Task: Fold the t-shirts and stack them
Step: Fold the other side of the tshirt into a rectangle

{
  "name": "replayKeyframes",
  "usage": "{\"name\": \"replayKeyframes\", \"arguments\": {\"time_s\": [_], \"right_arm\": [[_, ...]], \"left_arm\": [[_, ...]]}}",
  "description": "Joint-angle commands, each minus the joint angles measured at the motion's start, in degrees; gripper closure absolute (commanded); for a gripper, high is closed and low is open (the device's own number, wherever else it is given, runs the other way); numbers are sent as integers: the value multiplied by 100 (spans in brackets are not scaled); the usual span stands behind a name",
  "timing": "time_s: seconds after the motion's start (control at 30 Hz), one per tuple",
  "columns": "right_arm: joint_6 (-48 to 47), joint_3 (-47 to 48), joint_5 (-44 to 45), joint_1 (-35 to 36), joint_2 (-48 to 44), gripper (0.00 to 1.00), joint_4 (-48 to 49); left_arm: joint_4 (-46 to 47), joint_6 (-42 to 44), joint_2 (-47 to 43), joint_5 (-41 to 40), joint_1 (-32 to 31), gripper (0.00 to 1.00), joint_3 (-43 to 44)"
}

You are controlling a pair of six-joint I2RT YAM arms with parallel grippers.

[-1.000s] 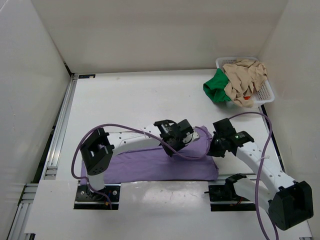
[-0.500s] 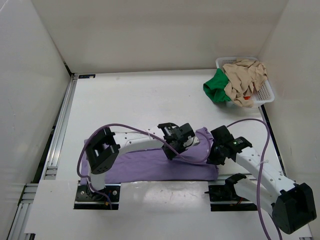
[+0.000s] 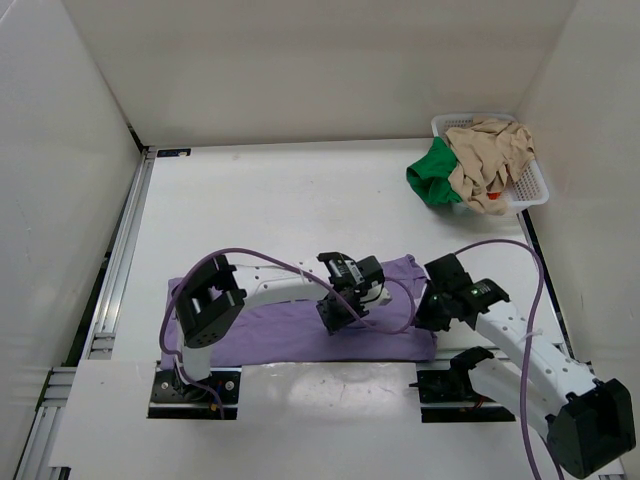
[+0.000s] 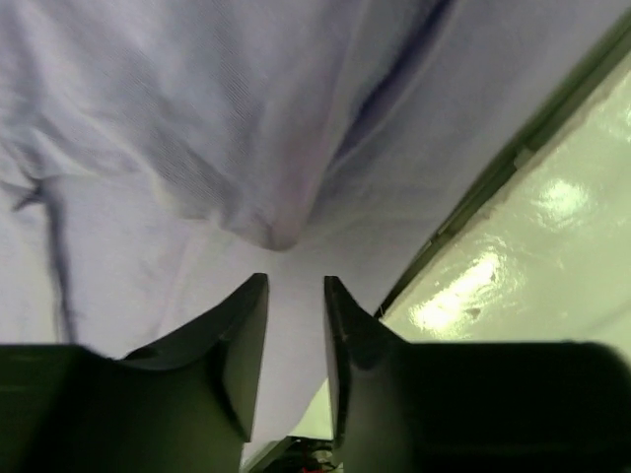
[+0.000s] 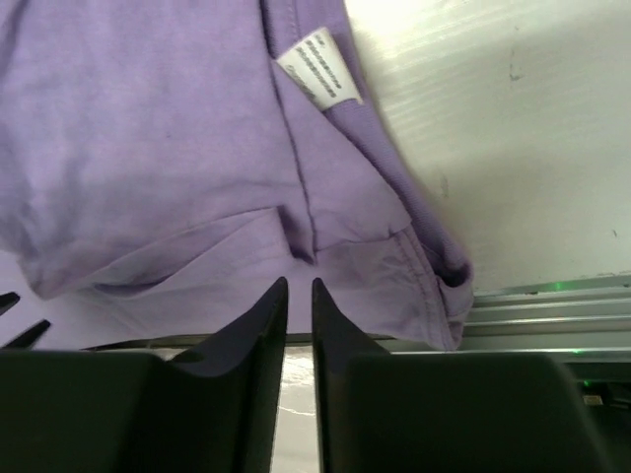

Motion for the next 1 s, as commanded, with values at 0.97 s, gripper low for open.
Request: {"name": "replayKeyframes", "arguments": {"time_s": [0.97], "right_arm": [[-2200,528,-1481,951,2878,100,2297]], "left_arm": [[293,-1,-325,272,2620,45,-487]]}}
